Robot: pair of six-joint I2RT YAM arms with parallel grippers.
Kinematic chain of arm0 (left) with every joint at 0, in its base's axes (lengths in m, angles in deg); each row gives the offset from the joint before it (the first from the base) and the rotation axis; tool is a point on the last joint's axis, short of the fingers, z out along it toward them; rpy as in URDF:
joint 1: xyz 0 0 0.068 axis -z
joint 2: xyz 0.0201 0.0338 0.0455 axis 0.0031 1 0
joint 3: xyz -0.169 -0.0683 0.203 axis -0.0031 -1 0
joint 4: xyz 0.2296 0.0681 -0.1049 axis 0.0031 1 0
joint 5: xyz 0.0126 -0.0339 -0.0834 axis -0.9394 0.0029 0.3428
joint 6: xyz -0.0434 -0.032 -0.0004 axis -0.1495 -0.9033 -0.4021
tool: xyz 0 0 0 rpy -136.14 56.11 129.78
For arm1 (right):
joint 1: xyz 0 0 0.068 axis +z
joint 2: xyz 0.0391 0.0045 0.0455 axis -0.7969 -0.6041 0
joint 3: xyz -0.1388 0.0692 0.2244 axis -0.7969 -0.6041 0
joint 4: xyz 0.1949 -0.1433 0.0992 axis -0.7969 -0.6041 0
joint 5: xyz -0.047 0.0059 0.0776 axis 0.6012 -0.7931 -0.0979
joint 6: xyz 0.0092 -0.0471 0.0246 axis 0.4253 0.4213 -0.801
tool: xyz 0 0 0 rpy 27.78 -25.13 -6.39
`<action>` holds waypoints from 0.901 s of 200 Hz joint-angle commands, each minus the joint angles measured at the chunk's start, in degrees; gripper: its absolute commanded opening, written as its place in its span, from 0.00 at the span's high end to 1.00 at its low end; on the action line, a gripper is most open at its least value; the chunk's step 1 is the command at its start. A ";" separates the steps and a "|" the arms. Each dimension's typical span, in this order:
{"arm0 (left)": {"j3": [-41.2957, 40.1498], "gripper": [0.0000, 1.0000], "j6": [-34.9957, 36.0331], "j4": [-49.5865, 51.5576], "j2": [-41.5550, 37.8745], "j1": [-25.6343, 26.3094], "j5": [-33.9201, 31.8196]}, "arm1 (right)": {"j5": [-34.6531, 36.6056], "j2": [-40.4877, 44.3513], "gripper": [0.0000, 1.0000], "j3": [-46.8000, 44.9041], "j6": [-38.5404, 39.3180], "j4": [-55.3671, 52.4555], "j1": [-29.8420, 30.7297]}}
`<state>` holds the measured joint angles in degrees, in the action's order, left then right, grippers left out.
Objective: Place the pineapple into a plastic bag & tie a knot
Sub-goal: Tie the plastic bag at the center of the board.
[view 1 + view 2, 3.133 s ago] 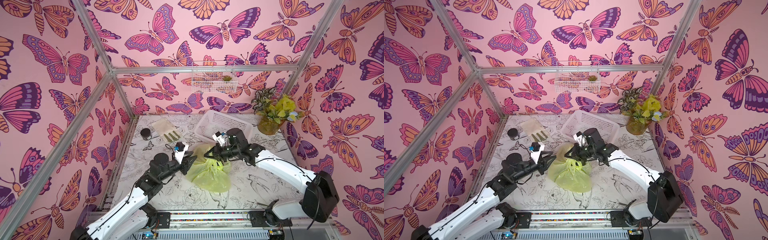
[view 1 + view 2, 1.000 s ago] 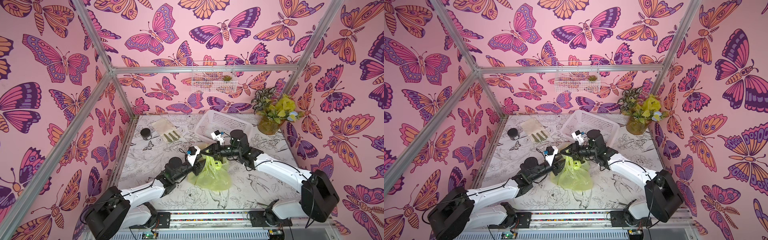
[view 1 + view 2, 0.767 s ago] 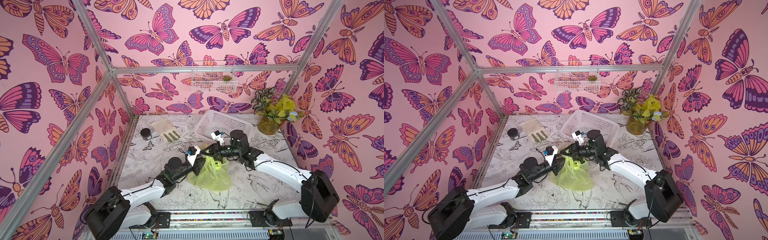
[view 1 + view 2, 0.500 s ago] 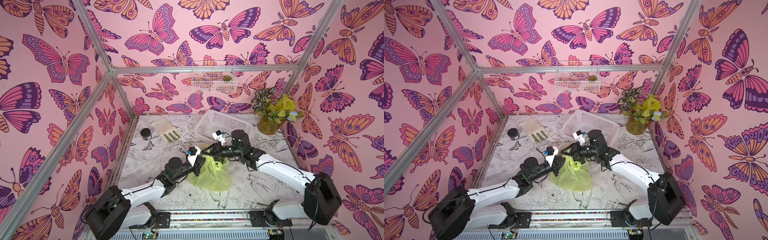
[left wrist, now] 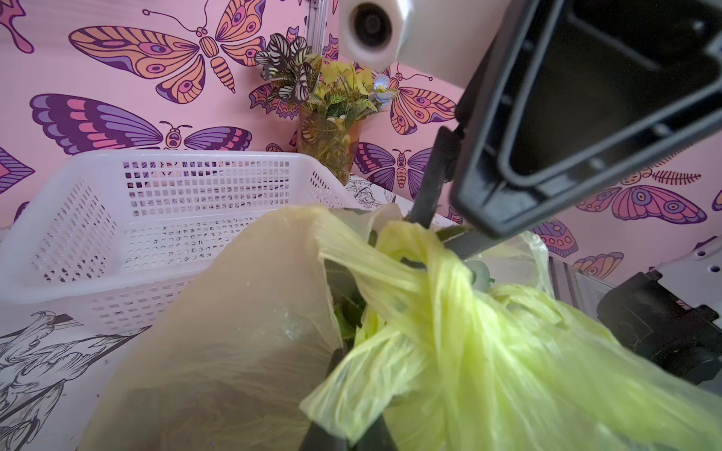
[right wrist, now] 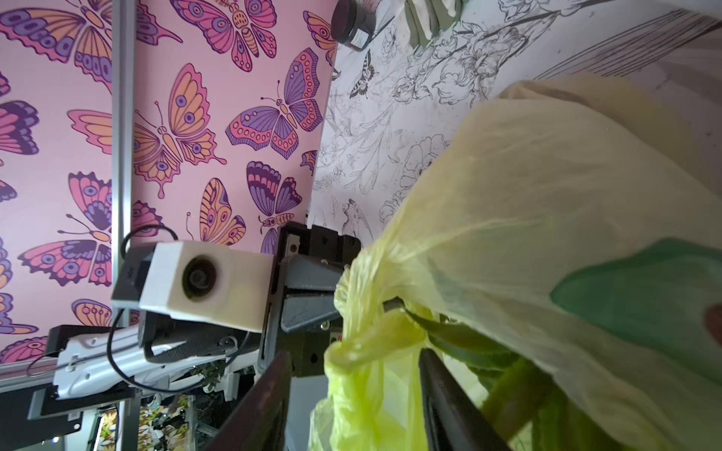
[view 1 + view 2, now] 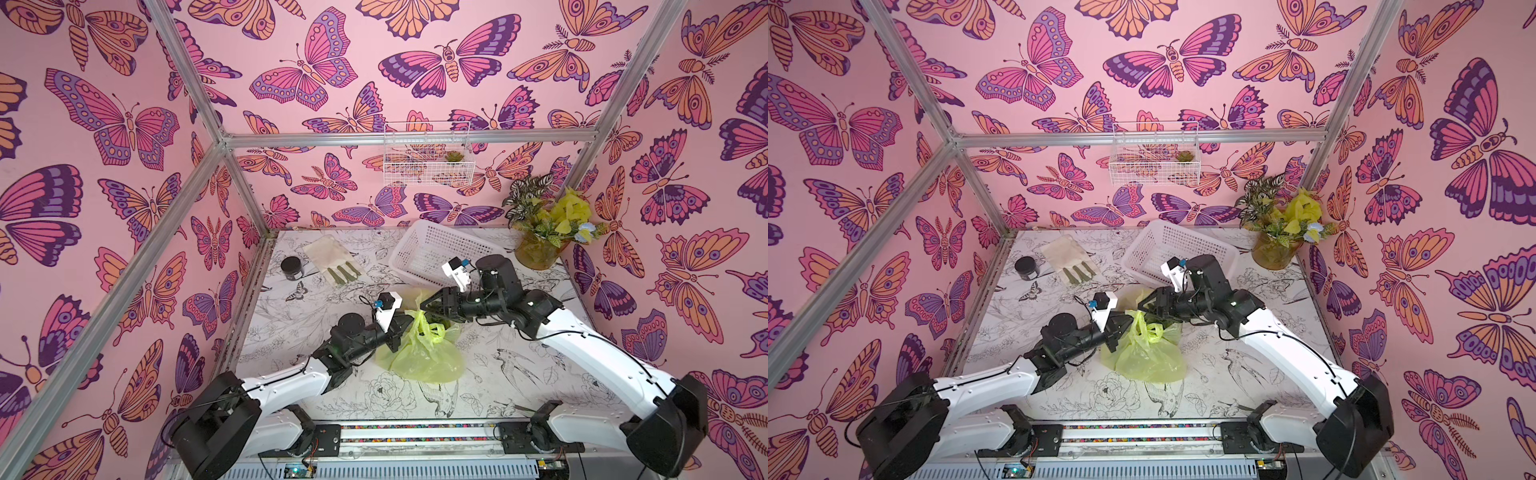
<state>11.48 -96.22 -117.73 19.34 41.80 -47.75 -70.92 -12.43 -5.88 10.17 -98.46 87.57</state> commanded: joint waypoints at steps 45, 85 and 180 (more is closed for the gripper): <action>1.51 1.00 0.67 1.02 0.18 -0.05 0.44 | 9.01 2.02 0.61 14.10 27.00 -34.94 -0.29; 1.76 1.00 0.57 0.71 0.79 -0.04 0.65 | 7.39 1.84 0.65 15.82 27.90 -41.13 0.78; 2.45 1.00 0.34 0.76 1.58 -0.05 0.84 | 1.82 5.98 0.56 -1.29 -6.72 -12.91 1.53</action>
<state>12.61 -96.24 -116.70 20.22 41.80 -47.71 -67.34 -7.36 -4.41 14.37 -121.19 88.82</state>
